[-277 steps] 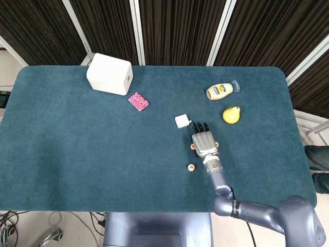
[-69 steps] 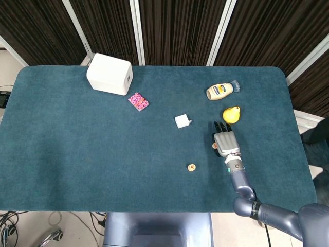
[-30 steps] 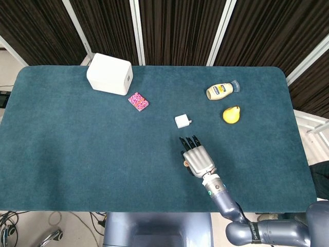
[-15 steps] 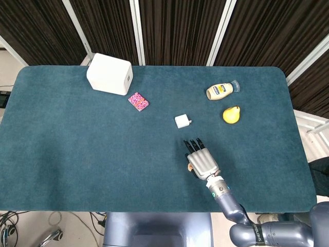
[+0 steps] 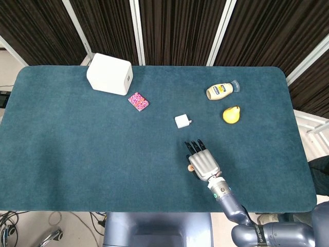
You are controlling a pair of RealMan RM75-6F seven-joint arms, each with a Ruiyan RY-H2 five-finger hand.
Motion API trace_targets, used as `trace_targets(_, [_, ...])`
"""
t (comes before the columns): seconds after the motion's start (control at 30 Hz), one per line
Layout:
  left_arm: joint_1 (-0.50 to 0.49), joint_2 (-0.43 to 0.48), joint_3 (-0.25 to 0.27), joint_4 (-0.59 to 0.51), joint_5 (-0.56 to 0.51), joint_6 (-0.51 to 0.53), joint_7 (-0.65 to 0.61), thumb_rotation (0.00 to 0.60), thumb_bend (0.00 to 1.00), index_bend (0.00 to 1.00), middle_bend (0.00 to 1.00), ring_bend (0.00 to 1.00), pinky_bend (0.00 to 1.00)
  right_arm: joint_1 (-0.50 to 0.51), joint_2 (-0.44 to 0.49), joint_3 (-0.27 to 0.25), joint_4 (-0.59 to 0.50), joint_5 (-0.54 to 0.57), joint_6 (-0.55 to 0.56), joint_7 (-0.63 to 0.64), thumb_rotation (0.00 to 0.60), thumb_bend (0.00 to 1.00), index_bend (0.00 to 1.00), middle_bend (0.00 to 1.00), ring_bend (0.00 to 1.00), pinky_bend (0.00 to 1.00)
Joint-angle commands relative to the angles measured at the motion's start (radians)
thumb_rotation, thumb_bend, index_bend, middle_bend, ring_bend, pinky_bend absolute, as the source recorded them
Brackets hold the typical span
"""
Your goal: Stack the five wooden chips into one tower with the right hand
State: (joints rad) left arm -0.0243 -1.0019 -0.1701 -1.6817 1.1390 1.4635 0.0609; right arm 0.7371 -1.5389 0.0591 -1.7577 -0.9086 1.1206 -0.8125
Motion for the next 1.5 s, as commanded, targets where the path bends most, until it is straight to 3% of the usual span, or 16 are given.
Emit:
trace_targets(0.03, [0.0,0.0,0.0,0.001,-0.002,-0.002,0.0,0.6,0.09,0.0,0.0,0.0,0.07,0.0,-0.001,0.0,0.0,0.001,-0.001,0.002,0.6,0.39,0.51,0.0,0.0,0.0])
trace_targets(0.87, [-0.001,0.001,-0.001,0.001,-0.006,-0.004,0.001,0.6,0.09,0.0,0.0,0.0,0.07,0.006,0.006,0.0,-0.012,0.008,0.009,-0.005,0.6,0.39,0.44,0.0,0.0,0.0])
trace_targets(1.13, [-0.001,0.002,-0.003,0.003,-0.009,-0.005,-0.003,0.6,0.09,0.0,0.0,0.0,0.07,-0.03,0.11,-0.006,-0.116,-0.043,0.081,0.006,0.6,0.39,0.33,0.0,0.0,0.0])
trace_targets(1.3, [-0.002,-0.001,0.001,0.0,-0.003,-0.005,0.003,0.6,0.09,0.0,0.0,0.0,0.07,-0.136,0.256,-0.041,-0.241,-0.187,0.197,0.15,0.6,0.39,0.21,0.0,0.0,0.0])
trace_targets(1.4, [-0.004,-0.004,0.004,-0.003,0.003,-0.004,0.012,0.6,0.09,0.0,0.0,0.0,0.07,-0.239,0.347,-0.103,-0.286,-0.345,0.287,0.319,0.6,0.39,0.19,0.0,0.0,0.0])
trace_targets(1.5, [-0.005,-0.007,0.006,-0.006,0.006,-0.002,0.019,0.6,0.09,0.0,0.0,0.0,0.07,-0.324,0.407,-0.185,-0.253,-0.503,0.367,0.414,0.6,0.37,0.17,0.0,0.0,0.0])
